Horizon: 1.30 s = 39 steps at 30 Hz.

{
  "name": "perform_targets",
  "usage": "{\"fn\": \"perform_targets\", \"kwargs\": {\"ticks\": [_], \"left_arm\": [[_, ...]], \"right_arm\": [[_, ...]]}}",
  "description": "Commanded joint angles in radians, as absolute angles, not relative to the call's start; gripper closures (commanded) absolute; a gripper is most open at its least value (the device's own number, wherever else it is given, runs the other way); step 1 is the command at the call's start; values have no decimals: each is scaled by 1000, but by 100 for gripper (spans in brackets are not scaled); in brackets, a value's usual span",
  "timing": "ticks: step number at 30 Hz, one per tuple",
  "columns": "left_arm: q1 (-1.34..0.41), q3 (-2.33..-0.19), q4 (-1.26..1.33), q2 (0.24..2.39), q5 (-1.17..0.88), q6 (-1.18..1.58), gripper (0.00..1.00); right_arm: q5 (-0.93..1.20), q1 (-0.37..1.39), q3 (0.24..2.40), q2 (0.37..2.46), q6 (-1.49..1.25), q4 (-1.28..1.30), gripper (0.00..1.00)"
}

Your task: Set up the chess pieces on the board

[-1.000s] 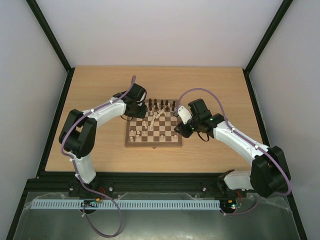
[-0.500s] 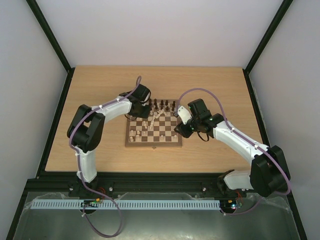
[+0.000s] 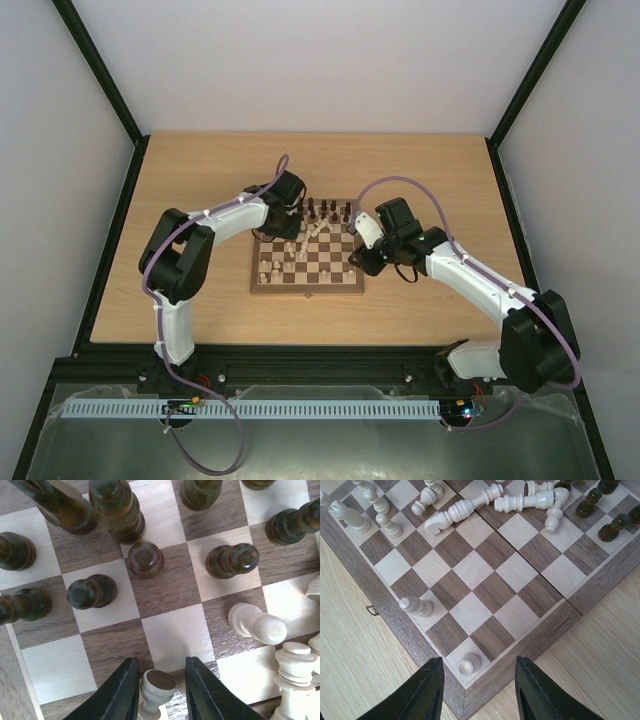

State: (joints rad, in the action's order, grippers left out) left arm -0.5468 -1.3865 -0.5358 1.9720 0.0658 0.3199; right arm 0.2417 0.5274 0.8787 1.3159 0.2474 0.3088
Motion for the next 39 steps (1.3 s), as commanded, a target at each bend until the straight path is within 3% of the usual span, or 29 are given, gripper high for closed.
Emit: {"fn": "perform_targets", "kwargs": {"ticks": [1, 11, 17, 27, 31, 39], "left_arm": [[-552, -1403, -590, 1991, 82, 305, 74], [-551, -1448, -611, 2020, 77, 308, 87], [-548, -1421, -551, 1883, 26, 378, 89], [-549, -1140, -57, 1544, -255, 835, 89], [-550, -1051, 158, 1502, -318, 1029, 89], [-567, -998, 332, 1488, -342, 1225, 89]], "right_arm": [[255, 523, 873, 1327, 260, 324, 60], [259, 522, 876, 1326, 253, 325, 59], [263, 524, 935, 1326, 219, 340, 60], [239, 525, 1059, 1317, 28, 177, 61], [239, 540, 1070, 1330, -36, 62, 60], [227, 608, 1095, 1362, -62, -25, 60]]}}
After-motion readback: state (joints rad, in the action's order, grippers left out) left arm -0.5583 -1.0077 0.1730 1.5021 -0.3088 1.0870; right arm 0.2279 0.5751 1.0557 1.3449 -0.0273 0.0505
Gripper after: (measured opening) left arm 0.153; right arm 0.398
